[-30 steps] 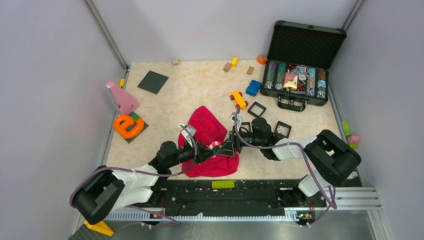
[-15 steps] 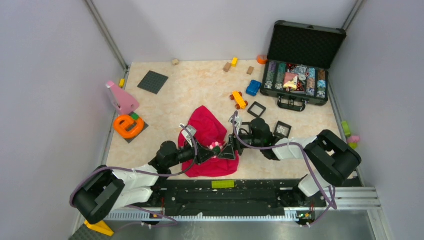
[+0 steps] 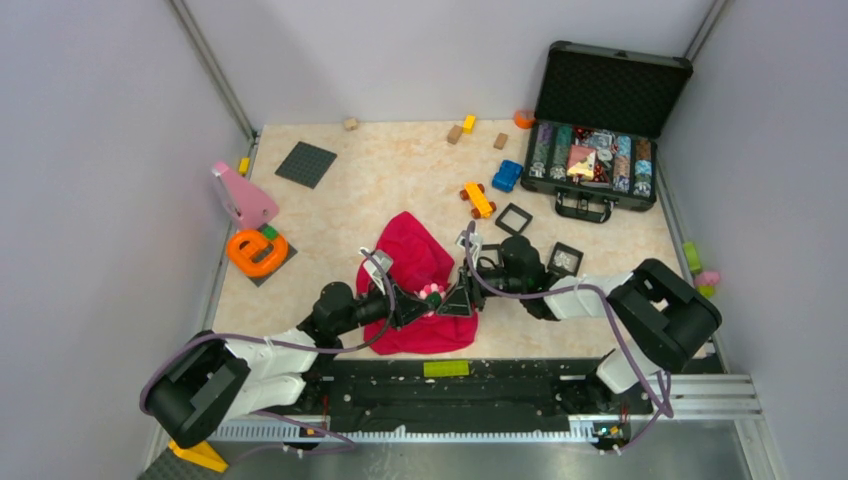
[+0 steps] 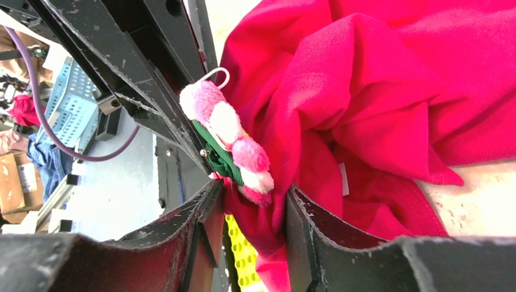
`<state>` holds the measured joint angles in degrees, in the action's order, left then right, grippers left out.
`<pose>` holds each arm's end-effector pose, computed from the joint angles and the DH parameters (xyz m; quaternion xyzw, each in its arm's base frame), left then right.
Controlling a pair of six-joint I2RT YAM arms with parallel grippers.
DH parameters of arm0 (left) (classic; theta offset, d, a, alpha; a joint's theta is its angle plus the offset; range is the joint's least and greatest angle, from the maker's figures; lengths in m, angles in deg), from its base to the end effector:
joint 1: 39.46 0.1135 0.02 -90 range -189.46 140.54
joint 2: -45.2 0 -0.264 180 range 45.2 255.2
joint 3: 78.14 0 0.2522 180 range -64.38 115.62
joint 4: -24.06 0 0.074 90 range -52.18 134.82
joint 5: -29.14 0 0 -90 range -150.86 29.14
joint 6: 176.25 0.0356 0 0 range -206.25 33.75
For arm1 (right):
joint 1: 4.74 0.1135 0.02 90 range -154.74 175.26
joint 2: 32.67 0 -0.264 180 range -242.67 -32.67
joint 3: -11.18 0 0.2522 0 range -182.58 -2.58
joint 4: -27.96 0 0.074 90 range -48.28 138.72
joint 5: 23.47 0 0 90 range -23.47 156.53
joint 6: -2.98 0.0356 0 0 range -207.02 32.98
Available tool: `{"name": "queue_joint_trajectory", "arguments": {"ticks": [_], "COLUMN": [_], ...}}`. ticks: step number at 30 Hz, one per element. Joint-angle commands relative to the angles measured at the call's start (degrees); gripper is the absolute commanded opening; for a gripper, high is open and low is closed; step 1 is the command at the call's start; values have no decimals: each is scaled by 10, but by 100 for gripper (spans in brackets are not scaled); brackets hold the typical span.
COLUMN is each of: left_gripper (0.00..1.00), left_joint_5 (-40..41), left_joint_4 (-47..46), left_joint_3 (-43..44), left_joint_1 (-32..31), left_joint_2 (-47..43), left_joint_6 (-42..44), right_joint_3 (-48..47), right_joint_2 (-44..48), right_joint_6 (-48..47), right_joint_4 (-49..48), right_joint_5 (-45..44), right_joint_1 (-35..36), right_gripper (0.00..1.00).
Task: Remove the brooch from the garment
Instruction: Remove the brooch from the clothes.
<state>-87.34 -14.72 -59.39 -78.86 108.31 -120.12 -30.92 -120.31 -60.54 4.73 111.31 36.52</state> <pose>0.1339 -0.1305 0.1623 0.1885 0.7127 -0.5264 0.4236 0.1922 0.2019 0.1596 -0.3092 0.7343 0.5497 0.2513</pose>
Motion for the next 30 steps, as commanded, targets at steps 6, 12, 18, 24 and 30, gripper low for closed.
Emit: {"name": "queue_joint_trajectory", "arguments": {"ticks": [6, 12, 18, 24, 30], "left_gripper": [0, 0, 12, 32, 54], "left_joint_5": [-88, -126, -112, -79, -38], "left_joint_4": [-75, -126, -116, -70, -21], "left_joint_3": [24, 21, 15, 10, 1], "left_joint_1": [0, 0, 0, 0, 0], "left_joint_2": [29, 50, 23, -17, -72], "left_joint_6": [-13, -21, -17, -14, -15], "right_joint_3": [-29, -24, -10, -9, -10], "right_joint_2": [-12, -10, 15, 33, 34], "right_joint_6": [34, 39, 34, 34, 39], "right_joint_4": [-82, -94, -94, -78, -72], "right_joint_5": [5, 13, 1, -4, -9], "right_joint_1": [8, 8, 8, 7, 4], "right_gripper": [34, 18, 3, 0, 0]}}
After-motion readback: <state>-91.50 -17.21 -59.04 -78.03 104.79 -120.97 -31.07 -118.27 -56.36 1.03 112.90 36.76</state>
